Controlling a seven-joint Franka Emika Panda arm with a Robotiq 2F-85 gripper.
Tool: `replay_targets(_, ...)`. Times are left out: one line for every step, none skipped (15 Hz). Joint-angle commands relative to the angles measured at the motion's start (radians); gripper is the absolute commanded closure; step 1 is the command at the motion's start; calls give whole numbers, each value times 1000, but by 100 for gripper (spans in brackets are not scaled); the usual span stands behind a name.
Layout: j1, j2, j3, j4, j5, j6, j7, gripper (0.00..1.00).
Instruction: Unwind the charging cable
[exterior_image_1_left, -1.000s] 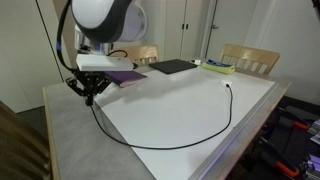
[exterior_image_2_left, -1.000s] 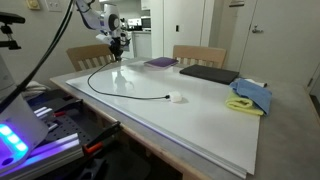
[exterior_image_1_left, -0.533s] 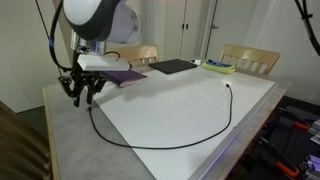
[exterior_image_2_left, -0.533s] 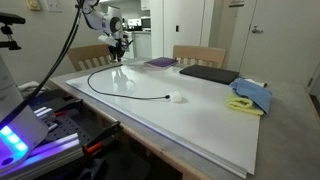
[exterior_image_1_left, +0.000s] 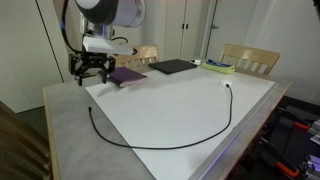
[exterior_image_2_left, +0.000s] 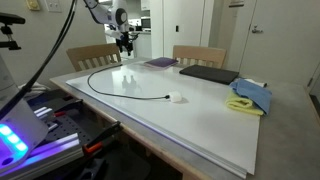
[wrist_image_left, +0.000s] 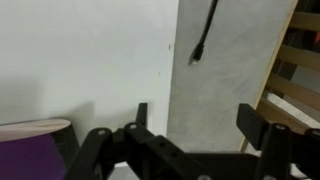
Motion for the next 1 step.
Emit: replay_targets(18, -64, -51, -51, -1, -57, 95, 0)
